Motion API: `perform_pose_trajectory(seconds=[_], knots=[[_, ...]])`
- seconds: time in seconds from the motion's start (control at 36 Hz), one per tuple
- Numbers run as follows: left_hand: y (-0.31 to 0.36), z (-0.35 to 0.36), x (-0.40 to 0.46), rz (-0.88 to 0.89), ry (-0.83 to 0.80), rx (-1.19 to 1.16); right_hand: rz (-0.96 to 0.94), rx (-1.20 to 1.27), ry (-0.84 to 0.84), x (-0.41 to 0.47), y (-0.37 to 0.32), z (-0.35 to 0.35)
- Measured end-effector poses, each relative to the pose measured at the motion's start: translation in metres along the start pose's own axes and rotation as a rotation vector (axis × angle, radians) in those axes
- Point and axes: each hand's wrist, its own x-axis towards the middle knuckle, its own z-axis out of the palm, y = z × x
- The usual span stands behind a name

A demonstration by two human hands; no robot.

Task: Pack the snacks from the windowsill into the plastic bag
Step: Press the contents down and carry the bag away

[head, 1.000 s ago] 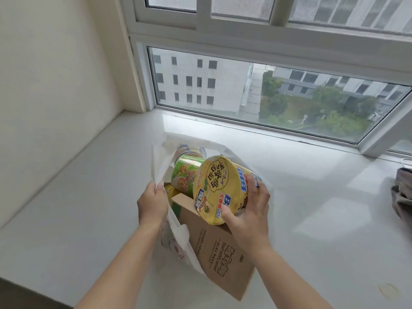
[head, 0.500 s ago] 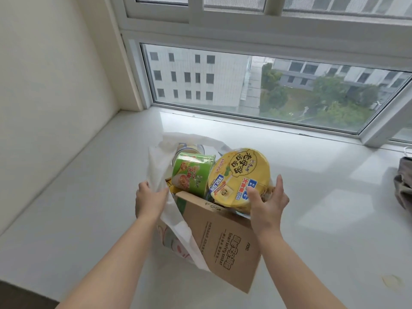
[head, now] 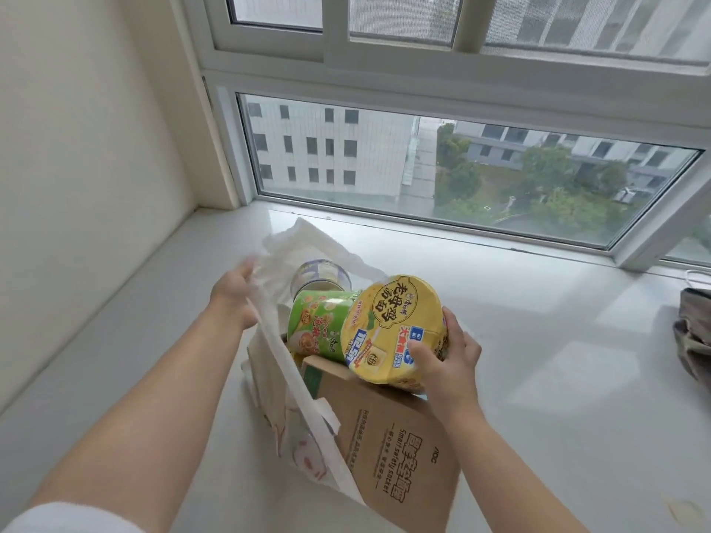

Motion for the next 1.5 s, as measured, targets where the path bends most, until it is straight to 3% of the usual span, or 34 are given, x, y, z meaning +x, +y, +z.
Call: perform_pose_trajectory(seconds=[0.14, 0.25, 0.39, 0.5, 0.67, 0.78, 0.86, 0.92, 0.97, 1.06, 1.19, 1.25, 1.31, 1.36, 1.42, 1.5], knots=[[0.021, 0.047, -0.042, 0.317, -0.022, 0.257, 0.021, 0.062, -0.066, 0.007, -0.005, 0.020], [0.001, 0.049, -0.053, 0.402, -0.053, 0.597, 0.069, 0.153, -0.141, -0.005, 0.001, 0.050], [0.005, 0.026, -0.049, 0.487, 0.168, 0.662, 0.134, 0.185, -0.185, 0.009, -0.004, 0.051], [-0.008, 0.027, -0.063, 0.587, 0.145, 0.858, 0.211, 0.179, -0.208, 0.033, 0.013, 0.033], [-0.047, 0.031, -0.084, 0.660, 0.136, 1.093, 0.173, 0.241, -0.100, 0.036, 0.033, -0.014], [-0.079, 0.040, -0.097, 0.747, 0.168, 1.196, 0.049, 0.145, -0.147, 0.016, 0.030, -0.021], [-0.103, 0.050, -0.116, 1.038, 0.075, 1.303, 0.011, -0.057, -0.243, 0.003, 0.032, -0.010], [-0.116, 0.055, -0.122, 1.208, -0.154, 1.527, 0.029, -0.100, -0.287, -0.001, 0.036, -0.005], [-0.126, 0.061, -0.121, 1.133, -0.376, 1.825, 0.051, -0.058, -0.325, 0.000, 0.042, -0.006], [-0.138, 0.068, -0.111, 0.928, -0.372, 2.088, 0.100, -0.021, -0.356, 0.005, 0.045, -0.025], [-0.151, 0.071, -0.104, 0.876, -0.281, 2.111, 0.310, -0.010, 0.205, 0.032, 0.075, -0.060], [-0.156, 0.069, -0.104, 0.868, -0.272, 2.093, 0.509, -0.045, 0.301, 0.038, 0.094, -0.068], [-0.157, 0.068, -0.105, 0.858, -0.268, 2.062, 0.740, -0.143, 0.254, 0.039, 0.119, -0.070], [-0.157, 0.068, -0.105, 0.847, -0.264, 2.052, 0.886, -0.180, 0.101, 0.036, 0.145, -0.070], [-0.158, 0.071, -0.105, 0.830, -0.266, 2.071, 0.903, -0.048, -0.057, 0.027, 0.161, -0.066], [-0.160, 0.075, -0.104, 0.811, -0.265, 2.077, 0.881, 0.182, -0.007, 0.018, 0.164, -0.062]])
